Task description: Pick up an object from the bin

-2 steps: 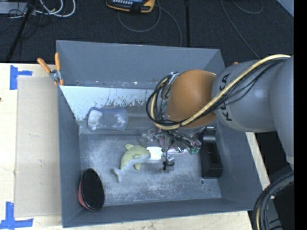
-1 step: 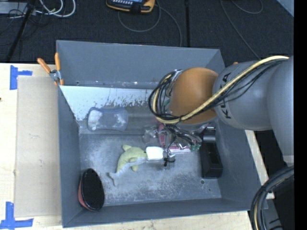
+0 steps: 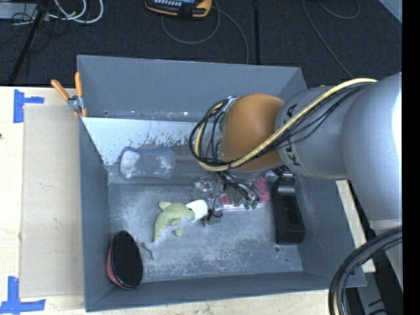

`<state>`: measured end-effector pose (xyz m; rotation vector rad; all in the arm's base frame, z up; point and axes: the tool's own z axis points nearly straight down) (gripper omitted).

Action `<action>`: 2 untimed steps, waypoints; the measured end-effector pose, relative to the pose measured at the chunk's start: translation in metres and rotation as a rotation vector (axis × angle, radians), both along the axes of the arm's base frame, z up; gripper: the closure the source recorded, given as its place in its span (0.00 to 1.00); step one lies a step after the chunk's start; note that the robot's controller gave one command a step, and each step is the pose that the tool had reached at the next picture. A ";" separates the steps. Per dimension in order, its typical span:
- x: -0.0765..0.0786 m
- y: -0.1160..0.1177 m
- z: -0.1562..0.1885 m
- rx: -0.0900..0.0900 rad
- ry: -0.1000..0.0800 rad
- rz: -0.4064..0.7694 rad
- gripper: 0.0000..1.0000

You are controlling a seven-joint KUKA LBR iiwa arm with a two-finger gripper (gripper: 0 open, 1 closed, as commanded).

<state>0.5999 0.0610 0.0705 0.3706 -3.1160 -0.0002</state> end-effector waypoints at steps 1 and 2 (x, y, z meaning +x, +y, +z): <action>0.000 0.000 0.000 0.001 0.000 -0.002 1.00; -0.014 -0.019 0.201 0.001 0.002 0.078 1.00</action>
Offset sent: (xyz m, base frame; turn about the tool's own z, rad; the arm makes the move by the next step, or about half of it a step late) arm -0.0169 -0.0233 0.2461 -0.0952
